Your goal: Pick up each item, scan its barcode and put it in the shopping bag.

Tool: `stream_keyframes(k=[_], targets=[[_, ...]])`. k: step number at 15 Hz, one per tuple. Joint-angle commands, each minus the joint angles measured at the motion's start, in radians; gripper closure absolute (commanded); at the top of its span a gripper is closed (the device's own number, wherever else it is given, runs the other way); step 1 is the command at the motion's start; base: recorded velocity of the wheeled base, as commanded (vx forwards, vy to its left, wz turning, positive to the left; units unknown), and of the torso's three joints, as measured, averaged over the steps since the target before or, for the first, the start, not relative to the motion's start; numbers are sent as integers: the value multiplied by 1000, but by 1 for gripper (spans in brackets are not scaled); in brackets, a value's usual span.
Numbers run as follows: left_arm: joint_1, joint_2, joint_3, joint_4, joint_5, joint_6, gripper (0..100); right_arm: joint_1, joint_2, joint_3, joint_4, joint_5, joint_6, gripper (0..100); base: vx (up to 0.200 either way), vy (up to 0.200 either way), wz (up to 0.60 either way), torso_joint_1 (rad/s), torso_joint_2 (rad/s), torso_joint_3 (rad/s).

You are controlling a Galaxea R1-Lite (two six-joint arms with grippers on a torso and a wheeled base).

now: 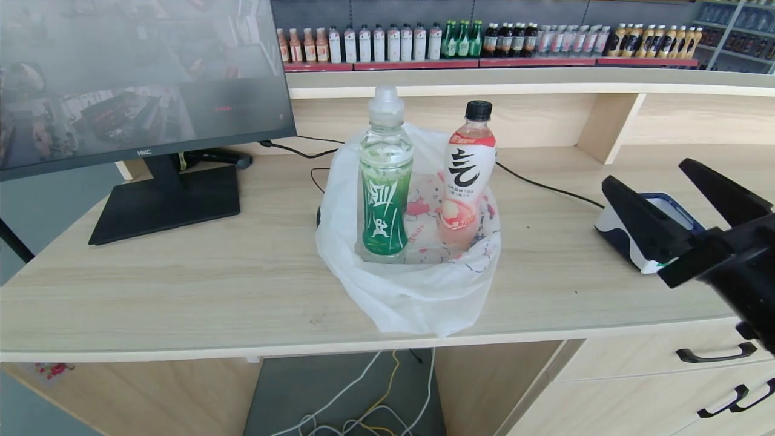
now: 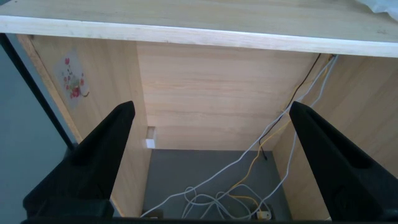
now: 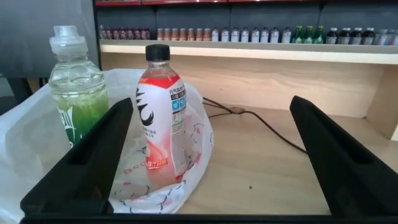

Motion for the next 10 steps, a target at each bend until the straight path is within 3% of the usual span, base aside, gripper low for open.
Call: stream_keyframes(k=[1,3,7,8,10], targets=[[-1,0,0,0,0,0,0,-9,-229,184,-4,0,9,0,0,0,0,0,0,0],[-1,0,0,0,0,0,0,-15,-251,265,-2,5,8,0,0,0,0,0,0,0],[-1,0,0,0,0,0,0,-14,-310,265,91,2,18,0,0,0,0,0,0,0],[-1,0,0,0,0,0,0,-14,-384,265,223,5,23,0,0,0,0,0,0,0],[-1,0,0,0,0,2,0,-8,-605,265,625,12,18,0,0,0,0,0,0,0]])
